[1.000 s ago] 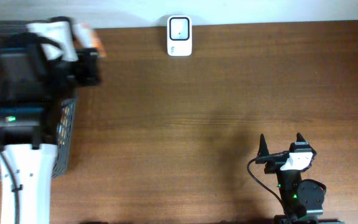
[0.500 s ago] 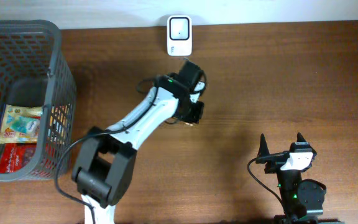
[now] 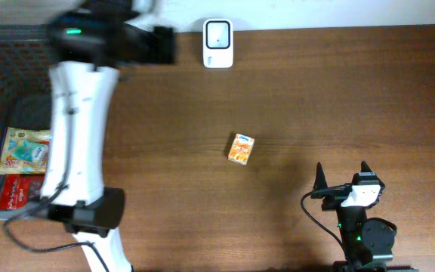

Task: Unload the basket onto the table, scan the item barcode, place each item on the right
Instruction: 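Carry the orange tissue box to the table center and release it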

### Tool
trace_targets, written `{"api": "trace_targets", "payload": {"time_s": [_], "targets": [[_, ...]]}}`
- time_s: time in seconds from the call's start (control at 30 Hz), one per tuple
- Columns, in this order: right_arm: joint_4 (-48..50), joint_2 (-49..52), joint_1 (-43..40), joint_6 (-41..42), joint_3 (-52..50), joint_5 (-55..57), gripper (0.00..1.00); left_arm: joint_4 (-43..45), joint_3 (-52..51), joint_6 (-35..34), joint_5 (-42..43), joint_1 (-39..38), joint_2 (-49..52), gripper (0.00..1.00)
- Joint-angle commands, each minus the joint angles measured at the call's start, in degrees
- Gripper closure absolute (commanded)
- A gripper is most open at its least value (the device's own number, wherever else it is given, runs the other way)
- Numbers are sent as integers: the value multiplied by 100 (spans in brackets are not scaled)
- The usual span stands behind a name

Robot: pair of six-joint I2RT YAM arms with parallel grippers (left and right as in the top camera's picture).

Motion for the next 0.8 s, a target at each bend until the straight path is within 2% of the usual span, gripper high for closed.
{"api": "trace_targets", "payload": {"time_s": [0.0,0.1,0.2,0.4,0.5,0.57,0.63,0.77], "targets": [[-15,-33,-15,4,-52,33,1,-518,785,-717,-1292,1606,-72,7],[-15,-33,-15,4,-52,33,1,-1215,586,-981,-1333,2728,101,9],[-13,-33,-15,4,-52,33,2,-903,-557,-1113,-1270,3250,129,10],[-13,-33,-15,4,-52,33,2,337,-3086,-1368,-1279,3338,129,13],[-15,-33,-15,4,-52,33,2,1735,-4391,-1746,-1552,3377,129,14],[-13,-33,-15,4,-52,33,2,2142,-4699,-1746,-1602,3445,129,16],[-13,-33,-15,4,-52,33,1,2590,-5073,-1746,-1659,3550,133,23],[-15,-33,-15,4,-52,33,2,2719,-5434,-1753,-1821,3641,160,30]]}}
